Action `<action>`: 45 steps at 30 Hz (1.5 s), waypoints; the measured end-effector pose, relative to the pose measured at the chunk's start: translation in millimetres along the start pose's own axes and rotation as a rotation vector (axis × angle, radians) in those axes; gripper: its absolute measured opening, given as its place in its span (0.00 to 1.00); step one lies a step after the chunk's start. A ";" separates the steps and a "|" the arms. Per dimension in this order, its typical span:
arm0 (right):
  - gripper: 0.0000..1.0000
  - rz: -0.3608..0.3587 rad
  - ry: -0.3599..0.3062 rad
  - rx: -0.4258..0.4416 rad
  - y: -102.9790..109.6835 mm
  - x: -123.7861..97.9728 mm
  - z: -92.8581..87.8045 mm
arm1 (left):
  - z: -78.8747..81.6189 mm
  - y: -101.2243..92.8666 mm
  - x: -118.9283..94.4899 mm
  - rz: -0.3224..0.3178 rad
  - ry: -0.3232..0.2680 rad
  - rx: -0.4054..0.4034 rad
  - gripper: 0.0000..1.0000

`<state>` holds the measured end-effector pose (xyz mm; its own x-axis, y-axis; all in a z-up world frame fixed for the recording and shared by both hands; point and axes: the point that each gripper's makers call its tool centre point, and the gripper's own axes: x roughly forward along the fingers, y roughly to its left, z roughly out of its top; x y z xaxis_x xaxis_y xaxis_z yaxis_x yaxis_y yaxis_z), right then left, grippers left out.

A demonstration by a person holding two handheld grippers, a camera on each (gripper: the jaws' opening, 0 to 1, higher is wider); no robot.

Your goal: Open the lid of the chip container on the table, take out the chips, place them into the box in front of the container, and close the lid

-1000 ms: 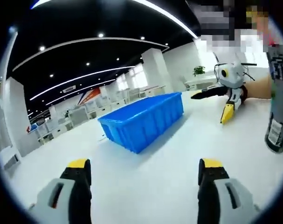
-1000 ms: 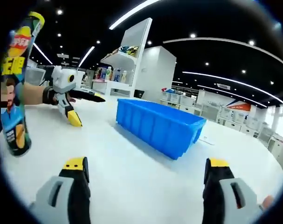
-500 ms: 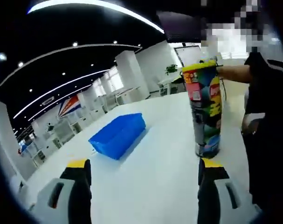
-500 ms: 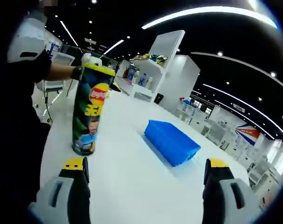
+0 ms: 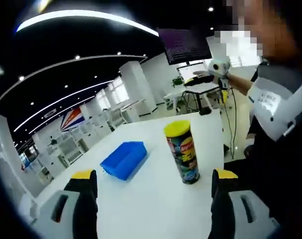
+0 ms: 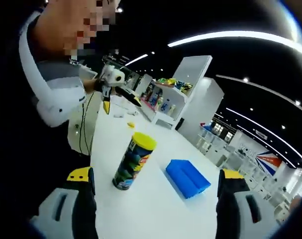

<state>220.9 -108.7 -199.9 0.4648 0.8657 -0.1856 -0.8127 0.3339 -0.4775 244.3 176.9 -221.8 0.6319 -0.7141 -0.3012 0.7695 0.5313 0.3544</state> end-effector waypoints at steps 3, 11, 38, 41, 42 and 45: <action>0.97 0.014 -0.003 0.014 3.2 -2.9 3.1 | -3.2 -1.4 1.2 0.008 0.039 0.036 0.95; 0.97 0.005 0.063 -0.029 1.7 0.1 -16.2 | -3.9 -8.1 4.1 -0.002 0.060 0.061 0.95; 0.97 0.015 0.081 -0.062 3.2 -0.2 -27.0 | -9.9 -17.3 12.0 -0.014 0.078 0.086 0.95; 0.97 0.009 0.076 -0.071 1.8 -0.9 -25.3 | -8.7 -18.3 11.2 -0.014 0.076 0.087 0.95; 0.97 0.009 0.079 -0.076 1.8 -1.4 -25.7 | -8.6 -18.3 11.0 -0.015 0.076 0.087 0.95; 0.97 0.014 0.082 -0.075 3.6 -0.9 -25.8 | -9.7 -18.1 10.6 -0.012 0.077 0.086 0.95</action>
<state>226.6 -118.0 -223.7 0.4832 0.8356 -0.2612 -0.7923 0.2904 -0.5367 237.9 164.2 -239.9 0.6302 -0.6815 -0.3719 0.7685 0.4792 0.4240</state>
